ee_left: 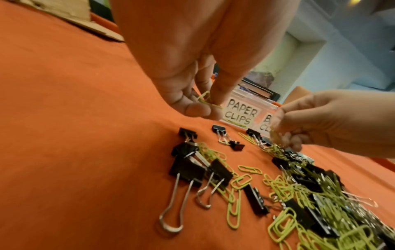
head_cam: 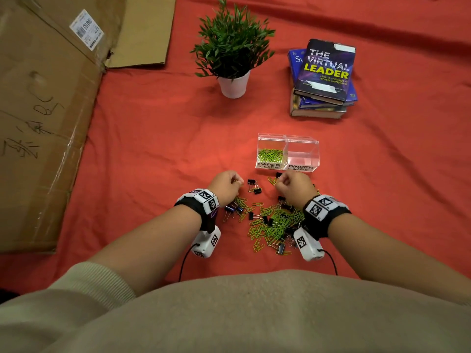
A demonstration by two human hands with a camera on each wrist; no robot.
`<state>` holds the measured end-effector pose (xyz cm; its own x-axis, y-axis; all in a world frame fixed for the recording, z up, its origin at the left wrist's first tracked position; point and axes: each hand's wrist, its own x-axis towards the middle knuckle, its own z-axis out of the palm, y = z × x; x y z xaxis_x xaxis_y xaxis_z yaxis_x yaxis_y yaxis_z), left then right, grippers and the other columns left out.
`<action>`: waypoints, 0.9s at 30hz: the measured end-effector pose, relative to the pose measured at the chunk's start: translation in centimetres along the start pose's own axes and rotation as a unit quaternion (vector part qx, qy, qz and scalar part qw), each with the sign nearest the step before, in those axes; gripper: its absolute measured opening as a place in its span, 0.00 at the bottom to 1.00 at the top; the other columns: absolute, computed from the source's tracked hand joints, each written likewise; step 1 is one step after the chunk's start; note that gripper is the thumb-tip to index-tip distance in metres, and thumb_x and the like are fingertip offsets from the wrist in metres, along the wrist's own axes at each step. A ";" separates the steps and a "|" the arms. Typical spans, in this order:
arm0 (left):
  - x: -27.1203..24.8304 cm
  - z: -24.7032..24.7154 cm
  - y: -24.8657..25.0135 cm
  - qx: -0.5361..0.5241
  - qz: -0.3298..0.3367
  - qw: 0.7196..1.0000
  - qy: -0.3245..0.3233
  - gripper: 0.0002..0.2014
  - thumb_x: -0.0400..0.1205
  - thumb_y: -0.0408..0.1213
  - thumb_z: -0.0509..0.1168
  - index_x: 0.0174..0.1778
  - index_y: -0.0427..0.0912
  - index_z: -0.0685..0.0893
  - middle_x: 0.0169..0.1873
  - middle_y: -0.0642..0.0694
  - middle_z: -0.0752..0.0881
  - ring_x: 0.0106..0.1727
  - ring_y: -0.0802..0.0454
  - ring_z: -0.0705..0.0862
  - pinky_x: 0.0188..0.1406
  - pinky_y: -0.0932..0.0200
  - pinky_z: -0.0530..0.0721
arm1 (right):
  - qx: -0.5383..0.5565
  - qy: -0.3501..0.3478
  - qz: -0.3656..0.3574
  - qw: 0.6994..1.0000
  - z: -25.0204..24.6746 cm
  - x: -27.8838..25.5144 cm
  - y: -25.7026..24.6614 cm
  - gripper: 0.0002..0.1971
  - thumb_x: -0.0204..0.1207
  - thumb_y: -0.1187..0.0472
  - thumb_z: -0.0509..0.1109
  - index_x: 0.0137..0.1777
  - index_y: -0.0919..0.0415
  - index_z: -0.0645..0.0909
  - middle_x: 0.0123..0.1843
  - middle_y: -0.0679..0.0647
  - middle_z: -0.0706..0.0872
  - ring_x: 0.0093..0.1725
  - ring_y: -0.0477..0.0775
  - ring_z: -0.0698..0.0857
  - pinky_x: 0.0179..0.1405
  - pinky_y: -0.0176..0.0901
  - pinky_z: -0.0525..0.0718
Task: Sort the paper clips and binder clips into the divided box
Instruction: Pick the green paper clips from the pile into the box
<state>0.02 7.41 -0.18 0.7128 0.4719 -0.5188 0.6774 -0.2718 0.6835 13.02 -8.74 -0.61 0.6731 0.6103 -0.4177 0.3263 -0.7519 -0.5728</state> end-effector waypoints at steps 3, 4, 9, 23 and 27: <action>0.0 0.0 -0.5 -0.007 -0.014 1.000 0.007 0.09 0.84 0.32 0.54 0.45 0.43 0.79 0.42 0.45 0.85 0.31 0.52 0.77 0.33 0.58 0.75 | 0.039 0.021 0.005 0.999 -0.6 0.9 -0.3 0.13 0.79 0.68 0.58 0.58 0.59 0.81 0.42 0.55 0.85 0.29 0.48 0.77 0.25 0.37 0.76; -0.1 0.1 -0.5 0.026 -0.002 1.000 0.007 0.08 0.84 0.34 0.55 0.48 0.41 0.80 0.42 0.44 0.85 0.32 0.51 0.77 0.34 0.57 0.75 | 0.009 -0.001 -0.005 1.000 -0.7 1.1 -0.8 0.16 0.80 0.69 0.57 0.64 0.59 0.79 0.45 0.56 0.86 0.28 0.47 0.77 0.24 0.36 0.76; -0.5 1.2 -0.9 0.238 0.107 0.965 -0.037 0.10 0.79 0.35 0.62 0.55 0.39 0.81 0.52 0.41 0.83 0.56 0.42 0.81 0.56 0.52 0.78 | -0.196 -0.037 -0.118 0.973 0.5 1.3 -2.3 0.19 0.74 0.77 0.63 0.64 0.65 0.78 0.64 0.59 0.77 0.58 0.57 0.81 0.61 0.45 0.81; -1.2 1.4 -1.8 0.433 0.182 0.881 -0.061 0.16 0.79 0.34 0.63 0.63 0.39 0.79 0.58 0.40 0.77 0.67 0.40 0.73 0.66 0.48 0.73 | -0.242 -0.090 -0.202 0.945 4.0 -2.8 -0.2 0.22 0.77 0.56 0.66 0.67 0.67 0.73 0.61 0.60 0.73 0.63 0.59 0.72 0.67 0.50 0.76; -1.1 1.7 -1.2 0.457 0.199 0.865 -0.052 0.12 0.80 0.34 0.62 0.58 0.37 0.81 0.56 0.40 0.78 0.64 0.41 0.74 0.63 0.48 0.74 | -0.220 -0.108 -0.179 0.953 4.1 -3.4 -0.3 0.19 0.78 0.60 0.66 0.67 0.67 0.75 0.60 0.60 0.76 0.64 0.59 0.74 0.66 0.48 0.75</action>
<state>-1.29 5.77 -1.28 0.9029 0.1241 -0.4115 0.2016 -0.9678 0.1506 7.95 -9.57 -1.96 0.3296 0.8483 -0.4144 0.7882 -0.4889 -0.3739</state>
